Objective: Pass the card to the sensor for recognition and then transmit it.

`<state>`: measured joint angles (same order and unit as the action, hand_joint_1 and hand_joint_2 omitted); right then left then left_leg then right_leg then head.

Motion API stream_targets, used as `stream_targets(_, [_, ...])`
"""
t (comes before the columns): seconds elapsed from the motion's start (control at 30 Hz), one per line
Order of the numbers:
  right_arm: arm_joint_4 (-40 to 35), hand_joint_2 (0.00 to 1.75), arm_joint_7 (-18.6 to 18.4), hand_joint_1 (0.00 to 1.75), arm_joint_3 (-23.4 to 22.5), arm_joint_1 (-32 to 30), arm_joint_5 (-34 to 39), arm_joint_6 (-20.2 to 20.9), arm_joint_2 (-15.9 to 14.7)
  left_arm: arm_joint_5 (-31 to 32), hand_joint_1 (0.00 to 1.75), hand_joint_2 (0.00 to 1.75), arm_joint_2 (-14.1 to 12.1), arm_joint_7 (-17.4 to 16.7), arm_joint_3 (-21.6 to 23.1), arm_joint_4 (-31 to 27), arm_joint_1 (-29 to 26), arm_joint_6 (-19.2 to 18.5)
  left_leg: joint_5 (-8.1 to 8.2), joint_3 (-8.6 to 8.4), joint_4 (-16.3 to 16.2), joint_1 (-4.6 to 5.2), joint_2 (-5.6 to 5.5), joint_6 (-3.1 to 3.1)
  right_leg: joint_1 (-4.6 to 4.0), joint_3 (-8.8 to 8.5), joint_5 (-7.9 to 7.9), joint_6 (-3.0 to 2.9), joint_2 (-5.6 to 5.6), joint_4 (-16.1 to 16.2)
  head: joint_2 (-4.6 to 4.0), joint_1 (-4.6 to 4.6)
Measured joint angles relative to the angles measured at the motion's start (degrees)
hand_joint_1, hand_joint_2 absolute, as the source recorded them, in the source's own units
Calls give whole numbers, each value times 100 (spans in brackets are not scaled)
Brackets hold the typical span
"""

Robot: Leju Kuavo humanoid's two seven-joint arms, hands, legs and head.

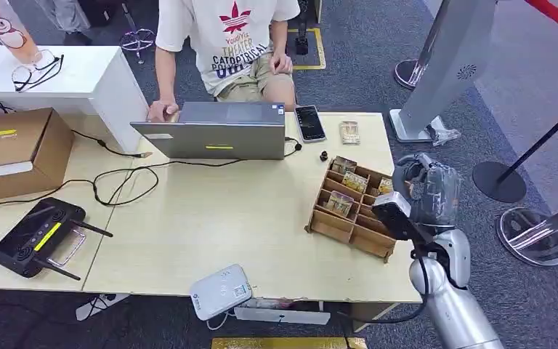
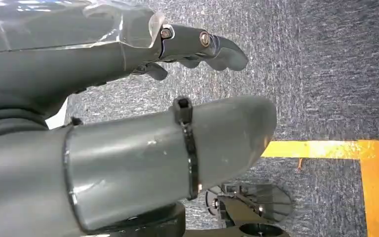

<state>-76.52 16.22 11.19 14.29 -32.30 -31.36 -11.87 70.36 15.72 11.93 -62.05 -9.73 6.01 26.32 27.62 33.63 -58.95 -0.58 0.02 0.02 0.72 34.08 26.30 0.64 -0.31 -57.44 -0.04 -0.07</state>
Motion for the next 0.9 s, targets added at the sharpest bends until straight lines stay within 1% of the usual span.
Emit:
stream_targets(0.03, [-11,175,4,166,0,0,9,9,-9,17,0,0,2,-9,0,2,2,-2,0,0,0,0,0,0,0,0,0,0,0,0,0,0])
stream_targets(0.07, [-26,175,7,155,2,0,39,22,-20,28,0,0,2,-15,0,0,3,-9,0,0,0,0,0,0,0,0,0,0,0,0,0,2])
stream_targets(0.1, [-39,175,7,68,4,0,63,26,-24,31,0,0,2,-30,0,0,5,-13,0,0,0,0,0,0,0,0,0,0,0,0,0,0])
stream_targets(0.13, [-50,175,7,68,4,-1,70,26,-26,33,0,0,2,-42,0,0,6,-13,0,0,0,0,0,0,0,0,0,0,1,0,0,0])
stream_targets(0.17, [-55,175,9,19,7,-1,70,42,-26,35,0,0,2,-44,0,2,7,-13,0,0,0,0,0,0,0,0,0,0,1,0,0,0])
stream_targets(0.2, [-59,175,7,7,9,-2,72,42,-28,35,0,0,2,-44,0,2,10,-13,0,0,0,0,0,0,0,1,0,0,1,0,0,2])
stream_targets(0.23, [-63,175,2,7,17,-1,72,46,-28,35,0,0,2,-44,0,0,10,-13,0,0,0,0,0,0,0,0,0,0,1,0,0,0])
stream_targets(0.27, [-63,175,-9,2,24,-2,70,61,-28,33,0,0,2,-44,0,0,10,-11,0,0,0,0,0,0,0,0,0,0,1,0,0,2])
stream_targets(0.37, [-61,175,-46,2,53,-5,55,68,-28,26,0,0,4,-44,0,2,10,-11,0,0,0,0,0,0,0,0,0,0,0,0,0,2])
stream_targets(0.5, [-41,175,-123,19,90,-50,-55,57,-28,20,0,0,11,-44,0,0,10,-11,0,0,0,0,0,0,0,0,0,0,0,0,0,2])
stream_targets(0.53, [-41,175,-133,19,94,-74,-72,48,-28,17,0,0,11,-44,0,0,10,-9,0,0,0,0,0,0,0,0,0,0,-1,0,0,0])
stream_targets(0.67, [-44,175,-219,45,98,-222,-190,33,-26,9,0,0,11,-44,0,0,9,13,0,1,0,0,-1,0,0,1,1,0,0,0,0,0])
stream_targets(0.7, [-44,175,-238,54,98,-269,-234,31,-26,0,0,0,13,-44,0,0,9,22,1,1,0,0,-1,0,0,1,1,0,0,0,0,2])
stream_targets(0.77, [-44,175,-265,61,98,-354,-254,26,-26,-13,0,0,13,-44,0,0,9,28,1,1,0,0,-1,0,0,1,1,1,0,0,0,0])
stream_targets(0.9, [-44,175,-317,108,98,-510,-359,15,-26,-24,0,0,13,-44,0,0,9,37,1,1,0,0,-1,0,0,1,1,1,0,0,0,0])
